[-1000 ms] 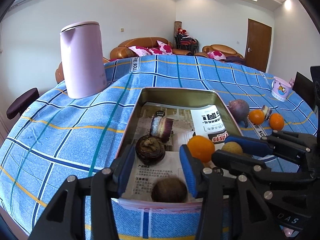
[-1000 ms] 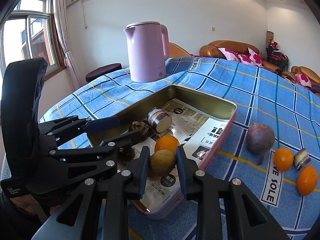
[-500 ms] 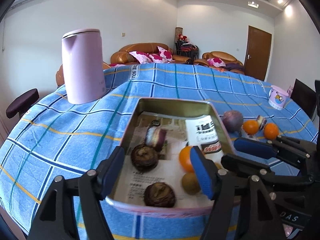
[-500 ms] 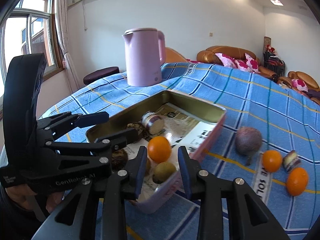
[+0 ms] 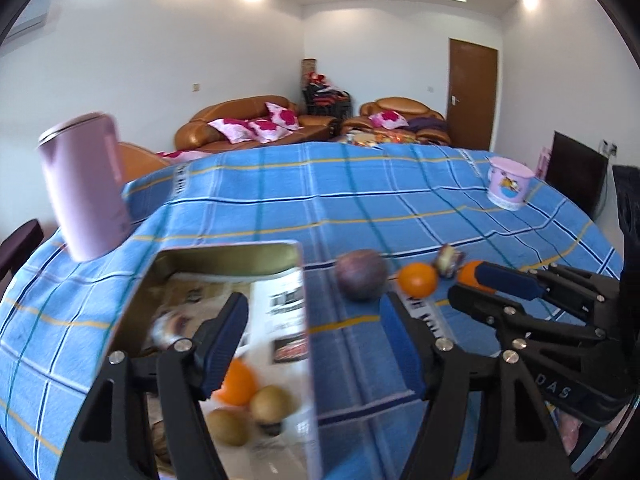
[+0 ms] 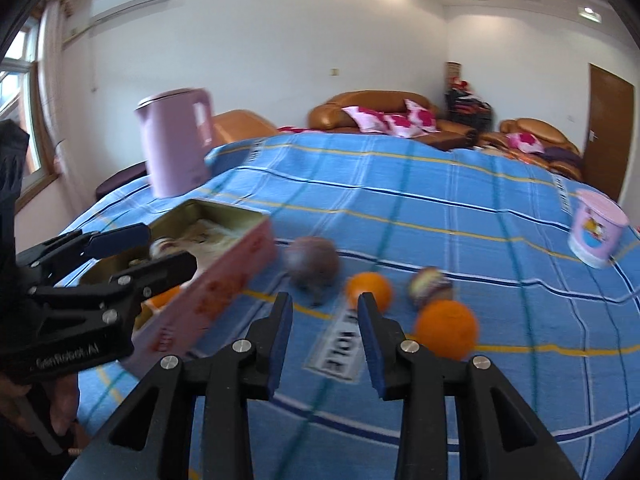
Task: Organize fruits
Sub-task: 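Move left tool to the purple passion fruit while right tool approaches an orange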
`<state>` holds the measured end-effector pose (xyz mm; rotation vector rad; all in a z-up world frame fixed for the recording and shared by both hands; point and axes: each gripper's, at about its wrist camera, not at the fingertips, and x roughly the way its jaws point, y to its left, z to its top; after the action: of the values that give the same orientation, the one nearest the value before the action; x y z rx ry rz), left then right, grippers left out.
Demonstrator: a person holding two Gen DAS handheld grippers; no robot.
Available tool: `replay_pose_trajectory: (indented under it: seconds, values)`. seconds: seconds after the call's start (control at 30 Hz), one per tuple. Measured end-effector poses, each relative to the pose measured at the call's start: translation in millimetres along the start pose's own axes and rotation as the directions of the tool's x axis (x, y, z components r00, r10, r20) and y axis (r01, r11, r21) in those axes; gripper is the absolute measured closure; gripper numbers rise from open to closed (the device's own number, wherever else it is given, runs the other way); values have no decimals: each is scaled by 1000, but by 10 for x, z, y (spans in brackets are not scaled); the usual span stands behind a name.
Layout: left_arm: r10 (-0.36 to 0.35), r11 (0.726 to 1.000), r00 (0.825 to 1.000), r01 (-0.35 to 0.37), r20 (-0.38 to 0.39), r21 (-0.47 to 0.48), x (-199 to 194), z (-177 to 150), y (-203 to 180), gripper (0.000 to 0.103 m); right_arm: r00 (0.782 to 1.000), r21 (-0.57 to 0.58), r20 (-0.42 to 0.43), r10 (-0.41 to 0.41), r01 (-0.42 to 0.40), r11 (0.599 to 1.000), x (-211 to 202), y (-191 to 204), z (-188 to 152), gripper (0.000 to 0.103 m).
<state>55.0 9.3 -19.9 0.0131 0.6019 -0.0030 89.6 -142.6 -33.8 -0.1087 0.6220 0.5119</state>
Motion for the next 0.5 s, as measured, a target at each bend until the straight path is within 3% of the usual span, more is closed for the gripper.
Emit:
replay_pose_trajectory:
  seconds: [0.23, 0.33, 0.4, 0.5]
  values:
    - [-44, 999, 996, 43, -82, -6, 471, 144, -322, 32, 997, 75, -11, -77, 78, 994, 16, -350, -63, 66]
    - [-30, 1000, 993, 29, -113, -3, 652, 168, -411, 33, 997, 104, -3, -74, 74, 992, -25, -443, -77, 63]
    - [-30, 1000, 993, 31, -118, -1, 694, 182, -445, 33, 998, 109, 5, -70, 69, 992, -57, -462, -86, 54]
    - [6, 1000, 992, -5, -127, 10, 764, 209, -498, 33, 998, 119, 6, -60, 59, 991, -61, -483, -90, 53]
